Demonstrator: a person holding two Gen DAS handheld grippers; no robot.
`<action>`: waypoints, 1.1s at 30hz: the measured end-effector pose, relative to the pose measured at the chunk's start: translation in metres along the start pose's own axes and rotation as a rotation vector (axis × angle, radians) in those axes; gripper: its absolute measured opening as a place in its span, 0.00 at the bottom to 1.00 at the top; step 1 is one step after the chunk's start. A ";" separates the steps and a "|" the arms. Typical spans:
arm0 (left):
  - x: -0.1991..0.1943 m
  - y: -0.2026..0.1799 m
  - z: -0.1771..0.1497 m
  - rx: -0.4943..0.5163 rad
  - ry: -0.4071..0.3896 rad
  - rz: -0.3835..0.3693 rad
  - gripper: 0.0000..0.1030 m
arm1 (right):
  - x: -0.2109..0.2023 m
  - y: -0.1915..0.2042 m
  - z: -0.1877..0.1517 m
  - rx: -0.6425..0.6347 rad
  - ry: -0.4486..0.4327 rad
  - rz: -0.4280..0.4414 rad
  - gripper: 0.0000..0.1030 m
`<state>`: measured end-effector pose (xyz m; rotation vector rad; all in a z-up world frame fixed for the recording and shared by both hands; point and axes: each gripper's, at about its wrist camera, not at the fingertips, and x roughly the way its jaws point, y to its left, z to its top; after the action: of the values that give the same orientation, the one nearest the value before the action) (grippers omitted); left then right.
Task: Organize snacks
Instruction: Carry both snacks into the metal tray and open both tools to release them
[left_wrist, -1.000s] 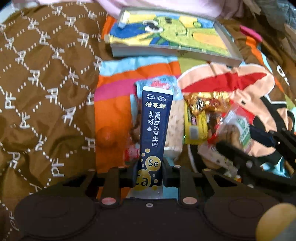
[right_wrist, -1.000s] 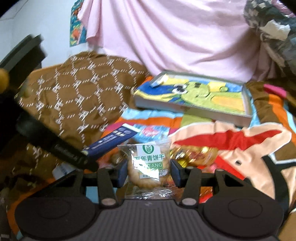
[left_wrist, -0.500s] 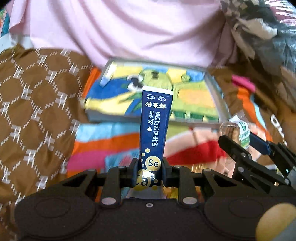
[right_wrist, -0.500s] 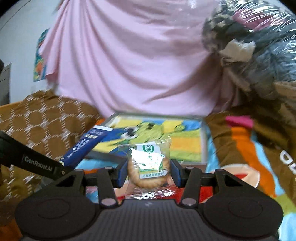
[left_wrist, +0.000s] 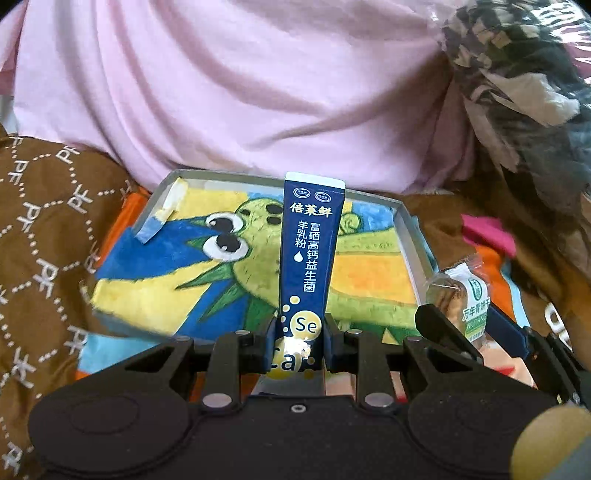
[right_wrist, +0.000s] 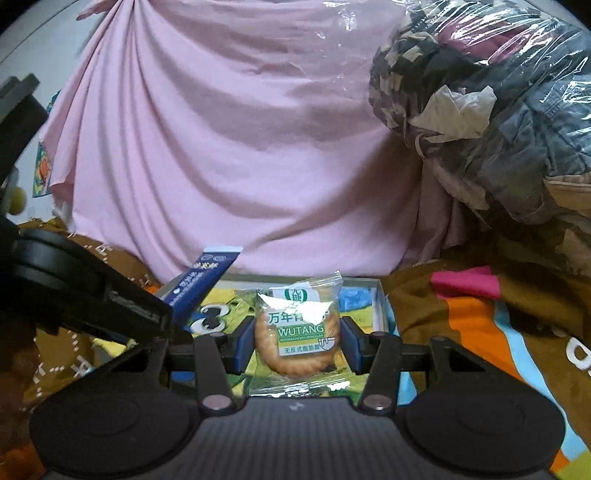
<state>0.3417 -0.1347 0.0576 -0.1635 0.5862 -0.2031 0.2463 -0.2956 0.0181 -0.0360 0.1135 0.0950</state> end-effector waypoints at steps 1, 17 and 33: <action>0.005 -0.001 0.003 -0.007 -0.011 0.002 0.26 | 0.004 -0.001 0.001 0.005 -0.009 0.000 0.51; 0.110 0.016 0.033 -0.033 0.038 0.124 0.26 | 0.095 -0.021 -0.032 0.095 0.061 0.024 0.52; 0.115 0.025 0.031 -0.046 0.026 0.134 0.56 | 0.099 -0.020 -0.035 0.084 0.118 -0.046 0.84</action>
<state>0.4562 -0.1351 0.0163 -0.1658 0.6258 -0.0621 0.3421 -0.3081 -0.0277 0.0401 0.2340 0.0423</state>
